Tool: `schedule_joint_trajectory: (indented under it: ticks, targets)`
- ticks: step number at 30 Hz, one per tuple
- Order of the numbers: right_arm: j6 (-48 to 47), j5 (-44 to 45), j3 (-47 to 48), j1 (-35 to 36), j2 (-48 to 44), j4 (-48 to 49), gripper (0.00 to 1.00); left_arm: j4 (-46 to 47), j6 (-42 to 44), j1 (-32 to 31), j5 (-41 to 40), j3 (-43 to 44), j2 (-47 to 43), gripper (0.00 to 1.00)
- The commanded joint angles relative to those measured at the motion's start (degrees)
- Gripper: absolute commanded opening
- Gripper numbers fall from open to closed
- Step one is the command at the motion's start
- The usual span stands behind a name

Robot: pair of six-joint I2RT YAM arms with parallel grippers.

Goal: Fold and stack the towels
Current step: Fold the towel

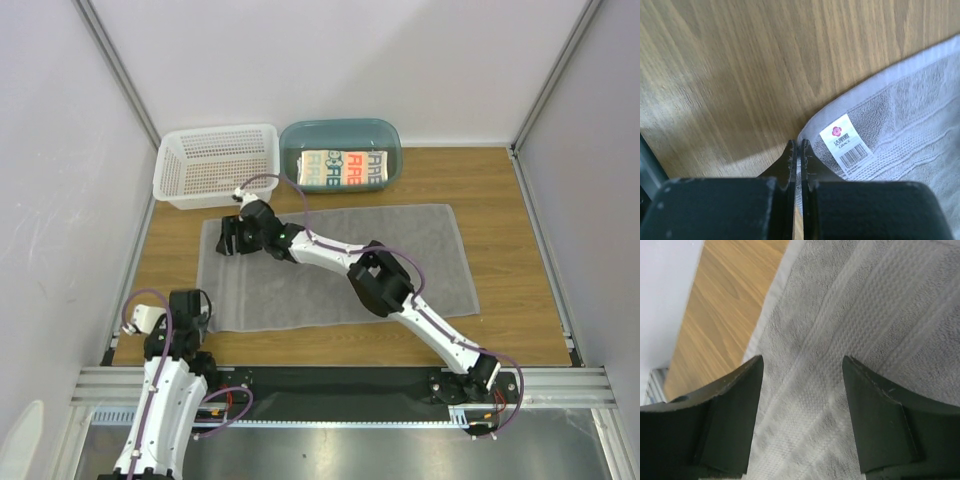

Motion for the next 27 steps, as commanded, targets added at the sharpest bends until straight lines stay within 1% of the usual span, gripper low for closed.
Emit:
schedule_joint_trajectory:
  ticks: [1,3,4,6,7,11,14,17,22,24,27]
  targets:
    - [-2.65,4.6,-9.34,-0.02,-7.3,-1.16,0.7,-0.64,-1.24,-0.51,-2.08,0.25,-0.15,0.01]
    - [-3.19,5.48,-13.65,-0.02,-10.12,-1.42,0.7,-0.9,-1.59,-0.42,-2.43,0.51,0.56,0.0]
    - [-3.62,5.75,-18.02,-0.11,-12.57,-1.51,0.7,-0.99,-1.77,-0.42,-2.87,0.6,1.43,0.0]
    - [-3.28,6.45,-22.0,-0.2,-15.99,-1.25,0.69,-1.25,-1.86,-0.42,-3.4,1.13,2.31,0.0]
    - [-2.84,6.54,-26.72,-0.11,-17.15,-0.21,0.69,-1.17,-2.03,-0.51,-3.66,1.3,3.27,0.0]
    - [-2.31,5.84,-33.87,-0.11,-21.55,2.18,0.69,-1.43,-2.47,-0.42,-4.01,1.66,4.51,0.0]
    - [-2.31,4.7,-33.36,0.15,-22.34,-0.97,0.68,-1.43,-2.47,-0.42,-4.1,1.57,4.78,0.0]
    - [-2.83,6.44,-33.27,0.76,-23.39,-5.8,0.68,-1.6,-2.74,-0.42,-4.37,1.66,4.95,0.0]
    - [-1.88,7.25,-38.37,-0.11,-26.82,-7.49,0.68,-0.9,-1.95,-0.42,-4.1,1.57,5.48,0.01]
    - [-0.99,6.19,-38.11,-1.25,-27.79,-9.24,0.67,-0.82,-1.86,-0.42,-4.1,1.57,5.74,0.0]
    - [-1.95,6.1,-34.42,-2.04,-28.24,-11.44,0.67,-0.03,-1.6,-0.42,-4.28,1.22,5.92,0.0]
